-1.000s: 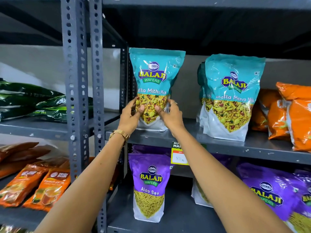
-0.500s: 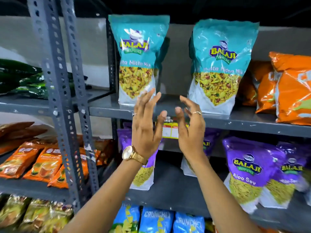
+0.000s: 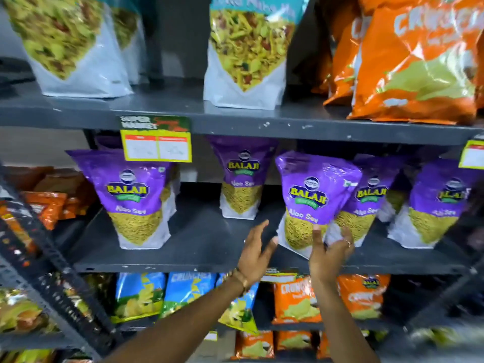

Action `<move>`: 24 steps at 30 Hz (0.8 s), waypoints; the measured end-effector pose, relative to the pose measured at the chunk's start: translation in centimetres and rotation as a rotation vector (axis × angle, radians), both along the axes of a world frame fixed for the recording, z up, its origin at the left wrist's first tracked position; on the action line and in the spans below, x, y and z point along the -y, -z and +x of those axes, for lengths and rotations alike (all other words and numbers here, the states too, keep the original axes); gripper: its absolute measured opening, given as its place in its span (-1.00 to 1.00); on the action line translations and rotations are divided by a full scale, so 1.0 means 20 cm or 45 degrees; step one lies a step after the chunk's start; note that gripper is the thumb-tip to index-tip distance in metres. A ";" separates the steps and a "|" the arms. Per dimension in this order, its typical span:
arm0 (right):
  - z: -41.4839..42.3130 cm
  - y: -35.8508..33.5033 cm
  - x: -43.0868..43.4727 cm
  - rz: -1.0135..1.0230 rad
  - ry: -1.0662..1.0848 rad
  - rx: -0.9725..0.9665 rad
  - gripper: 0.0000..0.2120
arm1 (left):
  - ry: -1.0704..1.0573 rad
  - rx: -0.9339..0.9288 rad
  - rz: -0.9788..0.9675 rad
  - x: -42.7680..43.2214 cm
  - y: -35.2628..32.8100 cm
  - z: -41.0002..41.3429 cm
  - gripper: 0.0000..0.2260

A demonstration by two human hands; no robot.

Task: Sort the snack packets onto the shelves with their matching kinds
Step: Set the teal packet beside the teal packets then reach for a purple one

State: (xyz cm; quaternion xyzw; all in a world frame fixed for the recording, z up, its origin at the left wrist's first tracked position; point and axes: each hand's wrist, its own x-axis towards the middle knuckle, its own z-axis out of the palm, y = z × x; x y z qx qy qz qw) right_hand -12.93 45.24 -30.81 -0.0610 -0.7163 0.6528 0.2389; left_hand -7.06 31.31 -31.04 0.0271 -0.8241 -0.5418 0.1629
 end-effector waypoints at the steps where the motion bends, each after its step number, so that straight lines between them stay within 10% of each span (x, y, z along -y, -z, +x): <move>1: -0.04 0.05 -0.04 0.006 -0.025 0.096 -0.05 | 0.007 0.063 0.006 -0.03 -0.01 -0.08 -0.51; 4: -0.16 0.18 -0.12 0.108 -0.185 0.293 0.04 | 0.003 0.210 0.073 -0.09 -0.03 -0.29 -0.46; 10: -0.18 0.19 -0.15 0.046 -0.467 0.138 -0.72 | 0.082 0.217 0.300 -0.17 0.02 -0.37 -0.62; 17: -0.14 0.20 -0.03 0.139 -0.647 0.222 -0.35 | -0.143 -0.017 0.265 -0.07 0.15 -0.24 -0.52; 24: -0.08 0.16 0.27 0.229 -0.908 0.252 -0.42 | -0.426 -0.087 0.323 0.20 0.17 -0.07 -0.49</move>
